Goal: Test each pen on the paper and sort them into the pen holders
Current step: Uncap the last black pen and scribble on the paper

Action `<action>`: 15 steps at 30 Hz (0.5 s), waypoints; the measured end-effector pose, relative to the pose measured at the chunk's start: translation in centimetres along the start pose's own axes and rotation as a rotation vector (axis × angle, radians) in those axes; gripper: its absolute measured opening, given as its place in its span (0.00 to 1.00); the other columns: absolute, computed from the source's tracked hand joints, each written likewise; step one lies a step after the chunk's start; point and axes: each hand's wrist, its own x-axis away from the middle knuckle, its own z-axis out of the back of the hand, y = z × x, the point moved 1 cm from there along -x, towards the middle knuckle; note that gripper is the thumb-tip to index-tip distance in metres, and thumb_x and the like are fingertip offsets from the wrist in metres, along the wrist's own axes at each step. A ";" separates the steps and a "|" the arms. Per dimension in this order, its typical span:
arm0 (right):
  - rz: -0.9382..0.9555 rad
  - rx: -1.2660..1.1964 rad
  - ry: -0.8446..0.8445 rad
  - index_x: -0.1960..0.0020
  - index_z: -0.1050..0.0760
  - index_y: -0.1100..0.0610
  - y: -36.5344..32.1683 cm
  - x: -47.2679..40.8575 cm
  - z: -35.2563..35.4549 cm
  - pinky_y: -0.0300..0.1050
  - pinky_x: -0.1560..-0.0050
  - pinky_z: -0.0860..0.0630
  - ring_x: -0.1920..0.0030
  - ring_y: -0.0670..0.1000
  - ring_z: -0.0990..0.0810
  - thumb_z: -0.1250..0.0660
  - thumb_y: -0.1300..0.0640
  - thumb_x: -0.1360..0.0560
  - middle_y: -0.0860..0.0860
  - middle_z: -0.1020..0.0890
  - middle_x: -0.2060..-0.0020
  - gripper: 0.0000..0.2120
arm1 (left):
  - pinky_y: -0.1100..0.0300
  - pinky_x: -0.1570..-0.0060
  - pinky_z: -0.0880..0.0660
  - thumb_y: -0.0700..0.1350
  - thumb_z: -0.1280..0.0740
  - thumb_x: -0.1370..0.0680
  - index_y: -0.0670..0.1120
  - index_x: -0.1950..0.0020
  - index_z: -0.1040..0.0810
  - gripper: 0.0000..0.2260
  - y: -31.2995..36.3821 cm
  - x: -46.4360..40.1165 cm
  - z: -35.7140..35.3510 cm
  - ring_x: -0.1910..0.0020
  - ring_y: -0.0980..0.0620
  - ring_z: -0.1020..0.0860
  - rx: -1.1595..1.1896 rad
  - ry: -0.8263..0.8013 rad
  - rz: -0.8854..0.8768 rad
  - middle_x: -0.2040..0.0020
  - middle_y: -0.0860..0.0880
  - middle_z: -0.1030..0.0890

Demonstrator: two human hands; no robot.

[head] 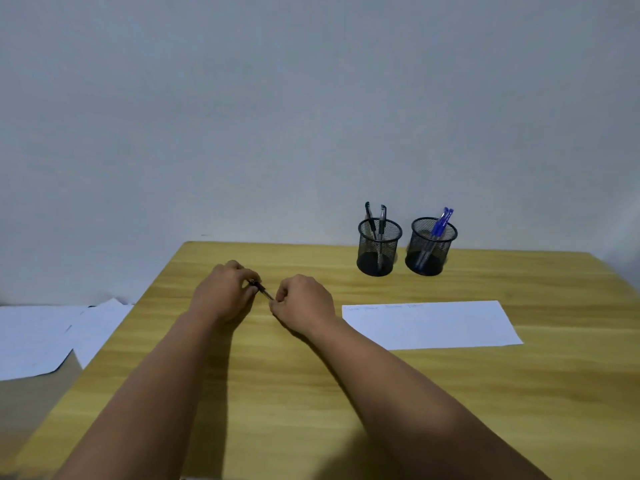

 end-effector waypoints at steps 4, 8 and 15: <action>-0.035 -0.044 0.027 0.50 0.15 0.53 1.1 1.2 1.3 0.47 0.54 0.22 0.50 0.58 0.17 0.31 0.53 0.22 0.51 0.14 0.50 0.06 | 0.50 0.50 0.22 0.51 0.30 0.22 0.54 0.43 0.17 0.09 1.4 1.2 -0.2 0.42 0.46 0.24 -0.022 0.023 -0.043 0.43 0.51 0.22; -0.160 -0.487 0.094 0.59 0.15 0.56 3.0 2.8 4.7 0.53 0.56 0.16 0.60 0.54 0.15 0.28 0.58 0.23 0.53 0.12 0.60 0.06 | 0.51 0.54 0.23 0.51 0.30 0.23 0.55 0.46 0.17 0.07 3.7 2.4 0.8 0.48 0.47 0.21 0.007 0.056 -0.056 0.48 0.54 0.17; -0.285 -1.053 0.122 0.43 0.17 0.63 6.2 6.4 11.7 0.37 0.72 0.29 0.70 0.46 0.24 0.29 0.57 0.17 0.52 0.15 0.63 0.09 | 0.52 0.51 0.23 0.47 0.30 0.21 0.50 0.46 0.15 0.06 12.6 2.9 2.6 0.49 0.50 0.20 0.255 0.099 -0.240 0.50 0.53 0.15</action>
